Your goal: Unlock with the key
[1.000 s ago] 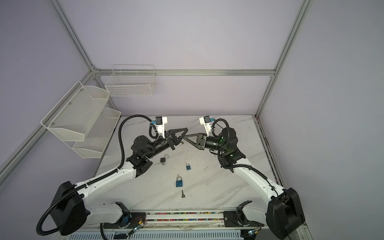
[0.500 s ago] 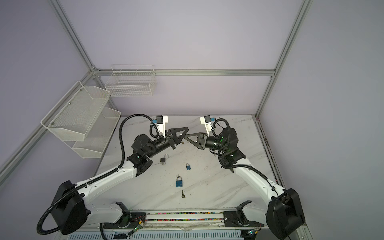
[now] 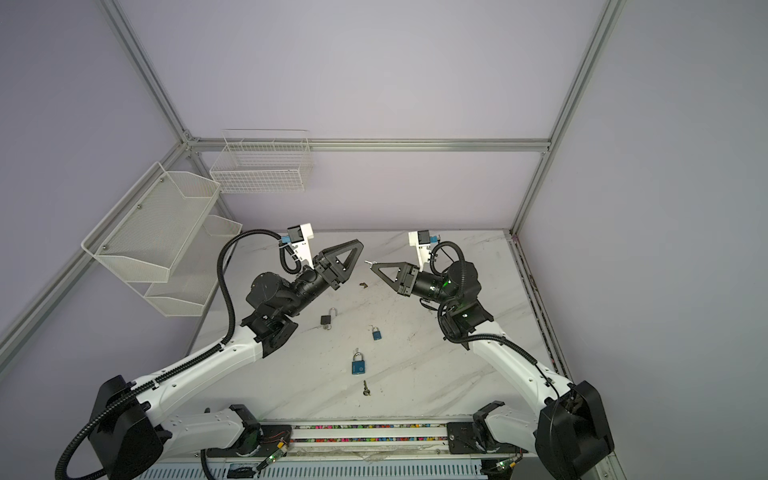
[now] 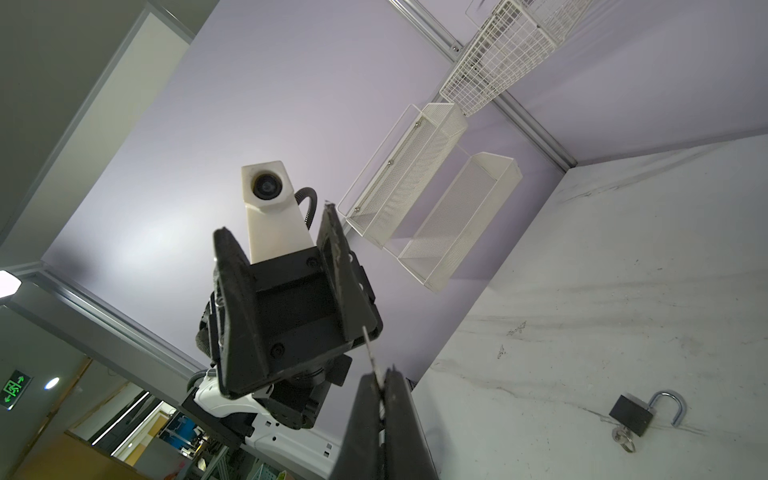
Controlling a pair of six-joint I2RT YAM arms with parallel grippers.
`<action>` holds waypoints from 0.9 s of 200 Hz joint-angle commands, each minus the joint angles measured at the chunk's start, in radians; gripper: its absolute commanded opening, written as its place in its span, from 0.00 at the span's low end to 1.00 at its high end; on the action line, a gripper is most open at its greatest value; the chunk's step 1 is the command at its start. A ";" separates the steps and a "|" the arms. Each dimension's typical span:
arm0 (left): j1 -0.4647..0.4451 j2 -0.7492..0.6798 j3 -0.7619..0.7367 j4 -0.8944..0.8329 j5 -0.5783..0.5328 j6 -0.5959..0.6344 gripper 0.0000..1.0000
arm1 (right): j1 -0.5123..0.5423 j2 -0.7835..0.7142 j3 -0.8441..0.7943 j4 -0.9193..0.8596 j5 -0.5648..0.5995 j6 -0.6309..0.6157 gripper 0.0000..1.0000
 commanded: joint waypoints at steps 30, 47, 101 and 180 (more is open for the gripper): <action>-0.003 0.025 -0.023 0.031 -0.034 -0.027 0.43 | 0.000 0.007 -0.005 0.152 0.024 0.101 0.00; -0.005 0.042 -0.020 0.038 -0.030 -0.030 0.43 | 0.002 0.013 0.000 0.162 0.029 0.112 0.00; -0.008 0.080 -0.011 0.089 0.003 -0.044 0.32 | 0.008 0.057 0.000 0.202 0.032 0.135 0.00; -0.008 0.108 -0.010 0.125 0.013 -0.075 0.22 | 0.011 0.077 0.010 0.219 0.047 0.148 0.00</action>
